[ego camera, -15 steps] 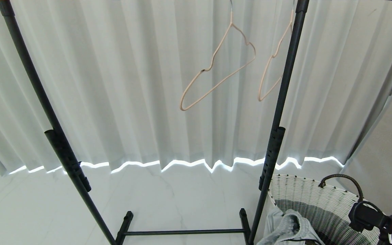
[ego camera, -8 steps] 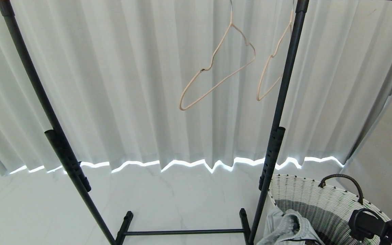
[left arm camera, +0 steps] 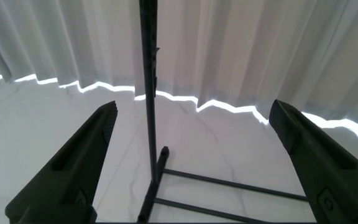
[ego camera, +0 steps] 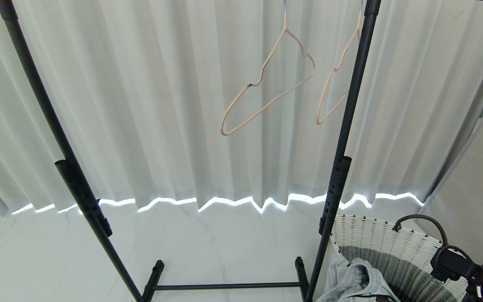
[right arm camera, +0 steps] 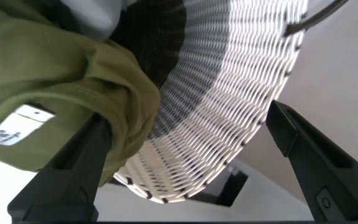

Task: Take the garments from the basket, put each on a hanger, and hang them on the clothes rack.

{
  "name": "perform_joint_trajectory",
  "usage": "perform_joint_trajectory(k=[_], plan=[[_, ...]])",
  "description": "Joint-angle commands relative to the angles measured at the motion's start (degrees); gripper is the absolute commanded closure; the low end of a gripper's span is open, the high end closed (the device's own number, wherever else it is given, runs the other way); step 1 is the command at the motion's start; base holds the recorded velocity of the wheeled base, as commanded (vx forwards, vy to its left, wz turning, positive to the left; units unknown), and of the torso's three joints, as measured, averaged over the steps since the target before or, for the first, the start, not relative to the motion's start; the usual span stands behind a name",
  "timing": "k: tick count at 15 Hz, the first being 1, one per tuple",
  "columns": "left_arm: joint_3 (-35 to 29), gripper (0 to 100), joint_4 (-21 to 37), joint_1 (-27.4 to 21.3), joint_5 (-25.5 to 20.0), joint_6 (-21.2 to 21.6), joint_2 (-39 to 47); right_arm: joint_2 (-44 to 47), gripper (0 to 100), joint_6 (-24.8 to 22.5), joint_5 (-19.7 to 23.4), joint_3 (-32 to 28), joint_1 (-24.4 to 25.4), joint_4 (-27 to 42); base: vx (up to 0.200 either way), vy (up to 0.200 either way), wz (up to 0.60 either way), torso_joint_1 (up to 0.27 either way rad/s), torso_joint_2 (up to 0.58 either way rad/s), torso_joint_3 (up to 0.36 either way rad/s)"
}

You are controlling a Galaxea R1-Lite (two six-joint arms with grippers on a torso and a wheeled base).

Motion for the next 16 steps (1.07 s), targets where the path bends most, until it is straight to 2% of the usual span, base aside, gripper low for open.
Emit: perform_joint_trajectory(k=[1,13,14,16], plan=[[0.0,0,0.0,0.0,0.0,0.0,0.0,1.7,0,-0.1,0.1,0.2,-0.5,-0.3,0.000,0.000,0.00,0.000,0.00,0.000],[0.0,0,0.0,0.0,0.0,-0.1,0.0,4.6,0,0.0,0.1,1.3,-0.5,-3.3,0.000,0.000,0.00,0.000,0.00,0.000],[0.0,0,0.0,0.0,0.0,-0.1,0.0,4.7,100,0.0,0.1,1.3,-0.5,-3.4,0.000,0.000,0.00,0.000,0.00,0.000],[0.0,0,0.0,0.0,0.0,-0.1,0.0,4.6,100,0.1,0.1,1.3,-0.5,-3.4,0.000,0.000,0.00,0.000,0.00,0.000]])
